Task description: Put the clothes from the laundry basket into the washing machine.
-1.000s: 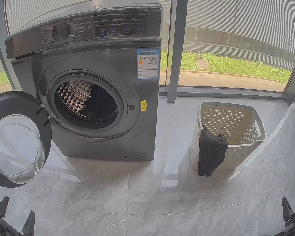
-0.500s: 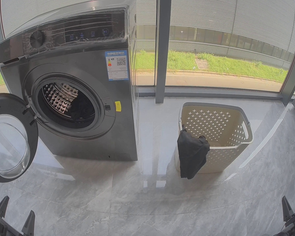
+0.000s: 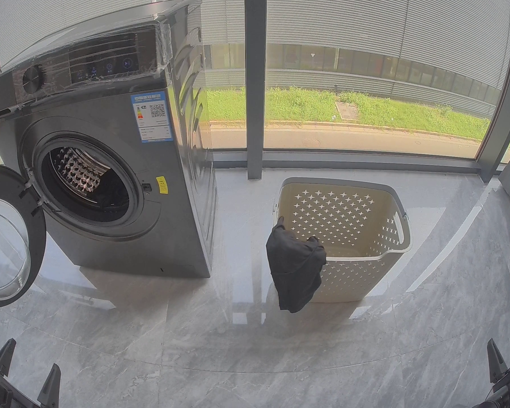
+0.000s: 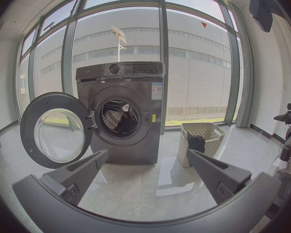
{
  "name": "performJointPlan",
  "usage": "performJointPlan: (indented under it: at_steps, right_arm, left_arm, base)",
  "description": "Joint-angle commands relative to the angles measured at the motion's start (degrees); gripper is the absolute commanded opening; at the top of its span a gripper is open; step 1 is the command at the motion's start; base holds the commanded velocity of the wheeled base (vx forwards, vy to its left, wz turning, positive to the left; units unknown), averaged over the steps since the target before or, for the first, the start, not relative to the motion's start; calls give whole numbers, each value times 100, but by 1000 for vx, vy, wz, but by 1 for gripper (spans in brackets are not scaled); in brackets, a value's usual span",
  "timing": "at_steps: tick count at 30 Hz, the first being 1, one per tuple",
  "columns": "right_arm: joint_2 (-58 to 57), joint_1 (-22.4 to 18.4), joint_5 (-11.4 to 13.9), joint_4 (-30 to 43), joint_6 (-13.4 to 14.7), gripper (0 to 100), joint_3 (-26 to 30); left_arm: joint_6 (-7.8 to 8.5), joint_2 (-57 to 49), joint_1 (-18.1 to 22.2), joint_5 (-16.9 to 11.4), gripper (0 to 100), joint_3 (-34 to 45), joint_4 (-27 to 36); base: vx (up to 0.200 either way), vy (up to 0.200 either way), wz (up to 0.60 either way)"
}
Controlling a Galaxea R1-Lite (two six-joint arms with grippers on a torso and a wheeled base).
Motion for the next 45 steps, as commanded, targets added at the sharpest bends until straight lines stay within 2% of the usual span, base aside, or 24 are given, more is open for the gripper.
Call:
performJointPlan:
  at_steps: [1,4,6,10,11,12,13,14,15,16,17,20,21,23,25,26,29,30,32,33,35,38,41,45]
  right_arm:
    - [-88,-9,-4,7,38,100,101]
    - [-88,0,40,-29,11,100,101]
    - [-88,0,234,-292,-42,100,-180]
    - [193,44,1042,182,-15,100,-1200]
    - [536,44,1376,543,-15,100,-1402]
    - [818,44,1631,683,-15,100,-1472]
    - [976,44,1763,745,2,100,-1498]
    - [1468,44,2097,754,29,100,-1534]
    - [2136,35,2387,613,108,100,-1551]
    - [2136,35,2387,613,108,100,-1551]
    - [3217,53,2651,51,363,100,-1578]
    - [4553,202,2844,-1189,495,100,-1525]
    - [4623,220,2853,-1250,495,100,-1516]
    - [5810,729,2870,-2314,539,100,-1419]
    - [6056,844,2861,-2516,539,100,-1402]
    - [6636,1063,2853,-2982,547,100,-1367]
    - [7075,1239,2800,-3254,556,100,-1393]
    - [7480,1477,2677,-3465,565,100,-1481]
    - [7726,1573,2536,-3588,583,100,-1569]
    - [8112,1679,2290,-3746,662,100,-1692]
    - [8631,1846,2009,-4054,829,100,-1824]
    - [9114,1995,1903,-4546,960,100,-1850]
    - [9914,2180,1772,-5460,987,100,-1824]
    - [10696,2443,1376,-6401,1092,100,-1850]
  left_arm:
    - [-1,-88,5,3,100,92,3]
    - [-1,-88,5,3,100,92,-5]
    - [-1,-88,5,3,100,92,3]
    - [-10,-88,5,38,100,92,-5]
    - [-10,-88,5,47,100,92,-5]
    - [-10,-88,5,38,100,92,3]
    - [-10,-88,5,38,100,92,3]
    - [-10,-88,5,38,100,92,3]
    - [-10,-88,5,38,100,92,3]
    - [-10,-88,5,38,100,92,3]
    - [-1,-88,5,38,100,92,3]
    - [-1,-88,5,38,100,92,3]
    - [-1,-88,5,38,100,92,3]
    - [-10,-88,5,47,100,92,3]
    - [-10,-88,5,47,100,92,3]
    - [-10,-88,5,47,100,92,3]
    - [-10,-88,-4,47,100,92,3]
    - [-1,-88,5,38,100,92,3]
    - [-1,-88,5,38,100,92,3]
    - [8,-88,5,38,100,92,3]
    - [17,-88,5,47,100,92,3]
    - [8,-88,5,47,100,92,3]
    - [8,-88,5,47,100,92,3]
    - [8,-88,5,47,100,92,3]
  base:
    - [0,-200,0]
    - [0,0,0]
    - [0,0,0]
    - [150,0,0]
    - [200,0,0]
    - [200,0,0]
    - [200,0,0]
    - [200,0,0]
    - [200,0,0]
    - [200,0,0]
    - [200,0,0]
    - [200,0,0]
    - [200,0,0]
    - [200,0,0]
    - [200,0,0]
    - [200,0,0]
    - [133,0,0]
    - [0,0,0]
    - [0,0,0]
    - [0,0,0]
    - [0,0,0]
    - [0,67,0]
    - [0,200,0]
    - [0,200,0]
